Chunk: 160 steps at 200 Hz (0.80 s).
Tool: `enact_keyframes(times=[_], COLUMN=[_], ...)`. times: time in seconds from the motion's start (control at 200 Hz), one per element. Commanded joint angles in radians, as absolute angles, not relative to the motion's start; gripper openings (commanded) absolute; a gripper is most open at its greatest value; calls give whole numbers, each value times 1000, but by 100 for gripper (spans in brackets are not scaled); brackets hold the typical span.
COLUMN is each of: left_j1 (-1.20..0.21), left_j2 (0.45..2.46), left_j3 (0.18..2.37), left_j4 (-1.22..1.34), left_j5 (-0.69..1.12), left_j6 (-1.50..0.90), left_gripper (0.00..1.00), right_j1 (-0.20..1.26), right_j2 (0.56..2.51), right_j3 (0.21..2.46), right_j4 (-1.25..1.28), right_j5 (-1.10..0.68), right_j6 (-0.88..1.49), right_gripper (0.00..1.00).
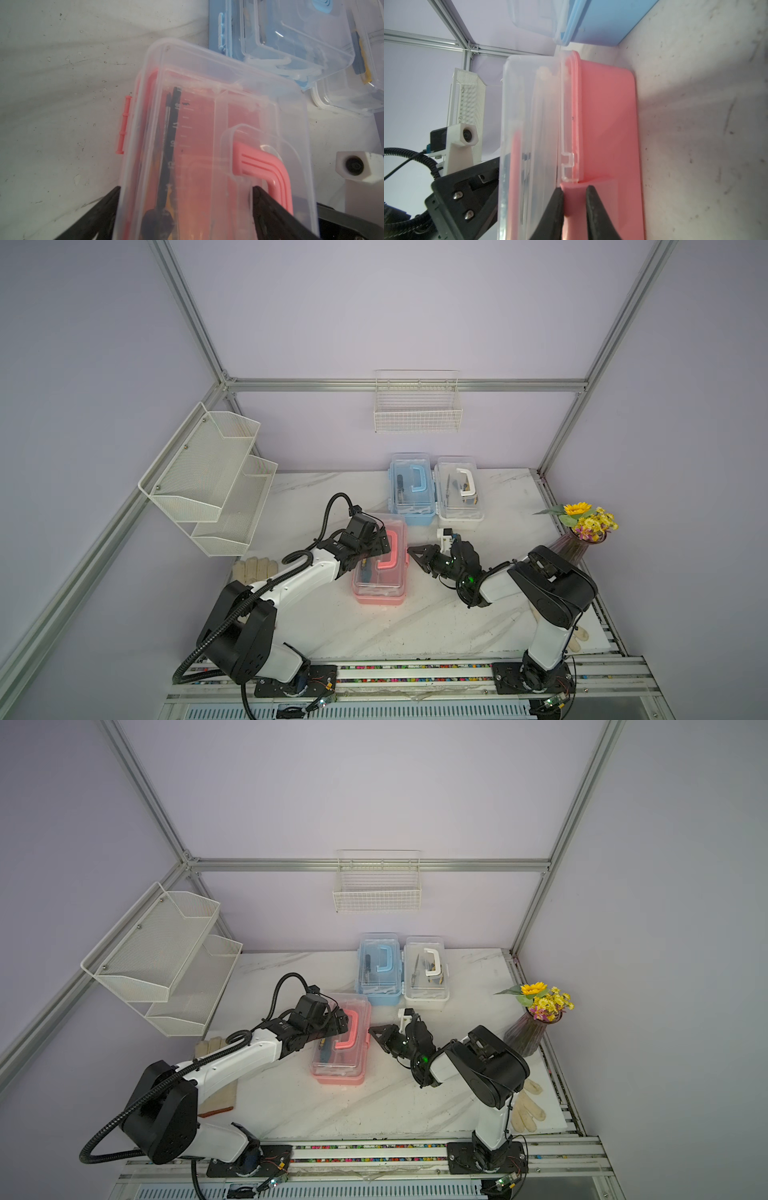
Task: Close toolboxes
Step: Fasten the toolbox latch on the toolbox.
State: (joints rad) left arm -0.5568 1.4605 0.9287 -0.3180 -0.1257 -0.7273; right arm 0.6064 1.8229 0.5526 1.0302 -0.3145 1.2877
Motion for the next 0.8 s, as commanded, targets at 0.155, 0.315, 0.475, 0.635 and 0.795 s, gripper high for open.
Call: enact_keyframes(times=[0.155, 0.315, 0.475, 0.635, 0.795], left_j1=[-651, -677, -695, -706, -704], left_j2=[1545, 1559, 1566, 1561, 1521], left_j3=[921, 923, 916, 927, 937], left_j4=[-461, -445, -430, -415, -430], left_j5=[40, 34, 19, 1, -31], left_j6=[-769, -806, -838, -858, -856], left_gripper=[88, 86, 84, 82, 85], right_j1=[666, 701, 744, 753, 740], right_j2=[1848, 1852, 1822, 1808, 1748], right_j3=[600, 591, 575, 584, 602], right_j4=[1039, 1040, 993, 948, 868], right_j5=[-401, -404, -381, -364, -350], right_j6=[1316, 1340, 1331, 1309, 1295], right_gripper=[12, 11, 11, 11, 12])
